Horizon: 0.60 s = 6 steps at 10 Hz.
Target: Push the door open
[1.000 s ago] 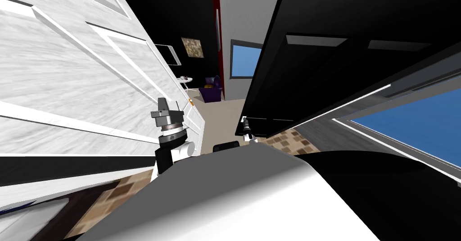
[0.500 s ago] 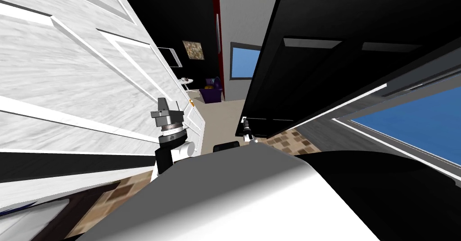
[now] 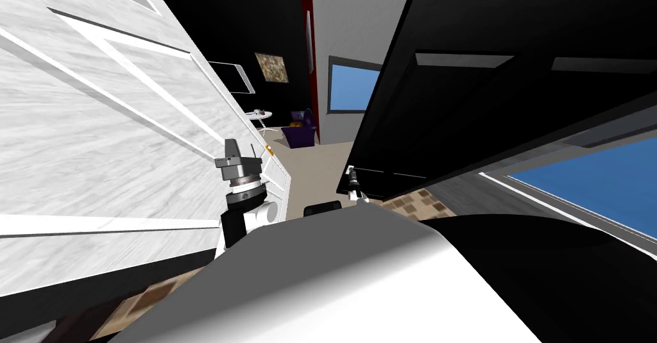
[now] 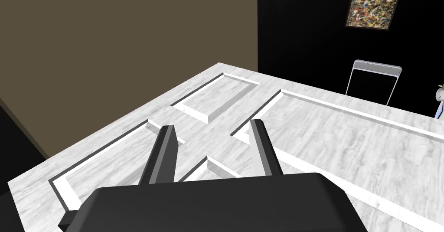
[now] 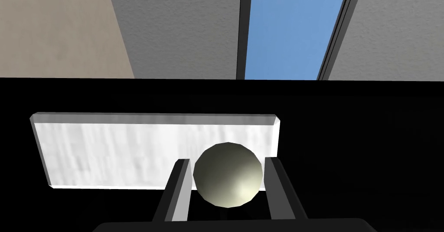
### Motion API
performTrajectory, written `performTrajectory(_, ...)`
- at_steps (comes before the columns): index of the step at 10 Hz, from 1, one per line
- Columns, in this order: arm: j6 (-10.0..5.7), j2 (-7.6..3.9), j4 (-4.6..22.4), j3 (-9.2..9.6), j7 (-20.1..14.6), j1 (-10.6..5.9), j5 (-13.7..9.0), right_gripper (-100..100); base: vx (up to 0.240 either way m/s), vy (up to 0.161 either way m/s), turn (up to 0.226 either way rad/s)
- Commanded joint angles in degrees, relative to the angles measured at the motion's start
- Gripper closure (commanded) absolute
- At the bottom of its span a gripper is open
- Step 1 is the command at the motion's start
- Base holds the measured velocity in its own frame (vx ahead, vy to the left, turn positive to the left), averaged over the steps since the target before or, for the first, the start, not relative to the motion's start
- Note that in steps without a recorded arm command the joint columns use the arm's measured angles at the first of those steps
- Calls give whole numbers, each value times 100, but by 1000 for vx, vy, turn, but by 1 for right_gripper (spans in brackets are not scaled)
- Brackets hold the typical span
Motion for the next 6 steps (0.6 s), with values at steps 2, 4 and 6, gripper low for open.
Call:
performTrajectory(2, 12, -65, -122, -109, 16, 87, -57, 100, 163, 0, -29)
performTrajectory(4, 17, -118, -109, -278, 64, 89, -156, 100, 204, 7, -65)
performTrajectory(6, 22, -146, -100, -401, 99, 90, -229, 100, 196, 40, -56)
